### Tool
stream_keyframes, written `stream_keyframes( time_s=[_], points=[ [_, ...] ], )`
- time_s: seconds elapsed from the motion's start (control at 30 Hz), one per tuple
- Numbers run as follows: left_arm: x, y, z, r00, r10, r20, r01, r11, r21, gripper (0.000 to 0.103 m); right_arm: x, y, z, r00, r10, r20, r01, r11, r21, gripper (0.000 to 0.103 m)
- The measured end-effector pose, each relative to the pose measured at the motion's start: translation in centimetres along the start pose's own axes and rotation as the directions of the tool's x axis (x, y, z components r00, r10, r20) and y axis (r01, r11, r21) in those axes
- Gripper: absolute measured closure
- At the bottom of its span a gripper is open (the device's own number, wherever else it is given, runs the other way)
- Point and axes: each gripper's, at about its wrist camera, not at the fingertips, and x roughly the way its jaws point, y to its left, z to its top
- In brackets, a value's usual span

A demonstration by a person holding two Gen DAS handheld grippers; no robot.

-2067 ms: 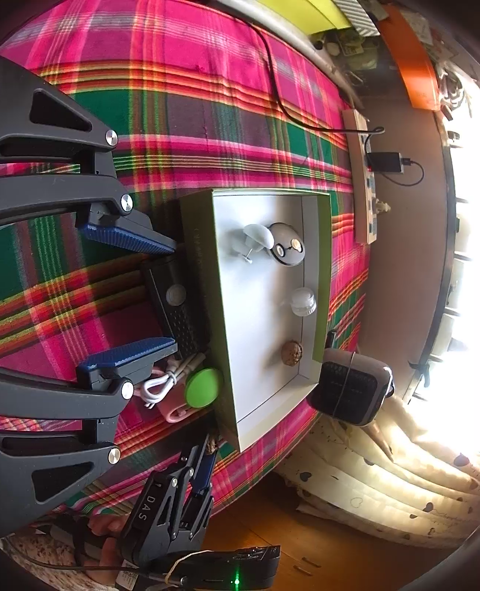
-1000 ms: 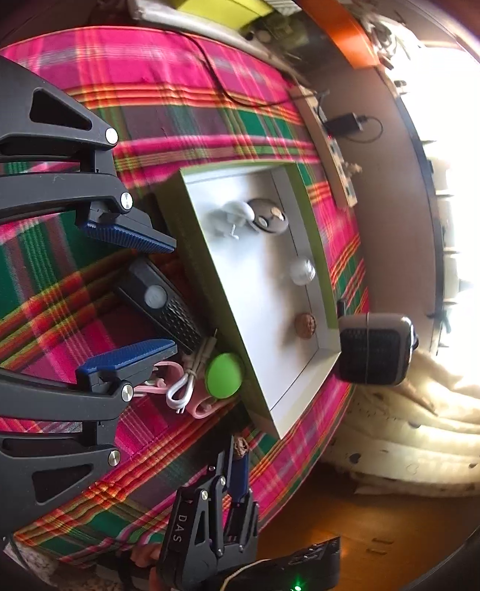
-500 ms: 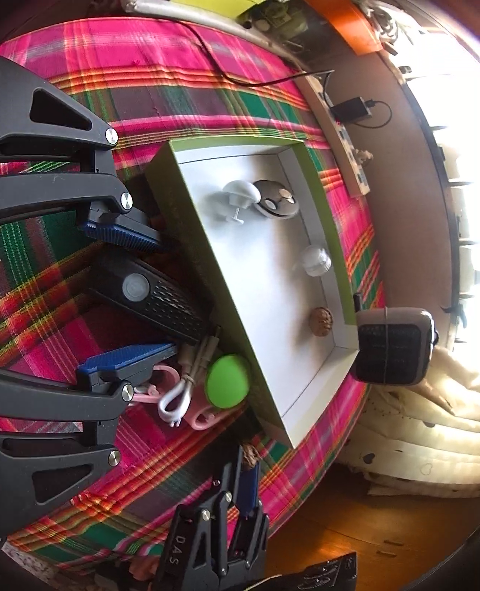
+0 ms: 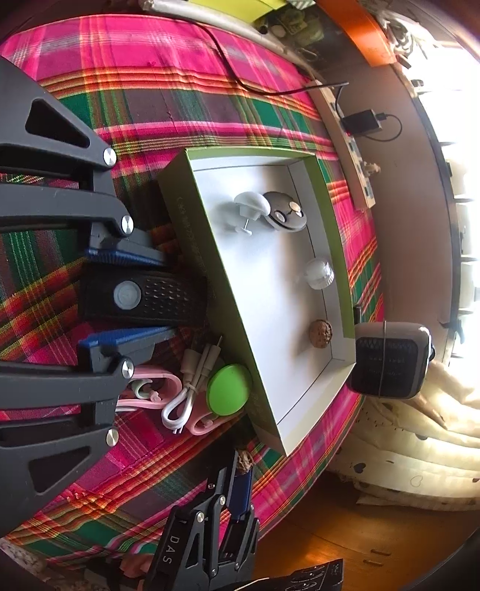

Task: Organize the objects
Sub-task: 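Close the right gripper on the walnut while the left grasps the black remote, then carry the walnut and black remote in both grippers over the tray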

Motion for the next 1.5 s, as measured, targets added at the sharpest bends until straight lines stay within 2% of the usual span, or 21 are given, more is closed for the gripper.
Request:
stream_keyframes(
  time_s=[0.87, 1.5],
  points=[
    [-0.2, 0.2, -0.1, 1.000, 0.007, -0.001, -0.007, 1.000, -0.017, 0.078, -0.2, 0.2, 0.0, 1.000, -0.001, 0.001, 0.001, 1.000, -0.009, 0.069],
    [-2.9, -0.3, 0.3, 0.997, 0.060, 0.046, -0.059, 0.998, -0.020, 0.078, -2.1, 1.0, 1.2, 0.998, 0.007, 0.056, -0.005, 0.999, -0.039, 0.069]
  ],
)
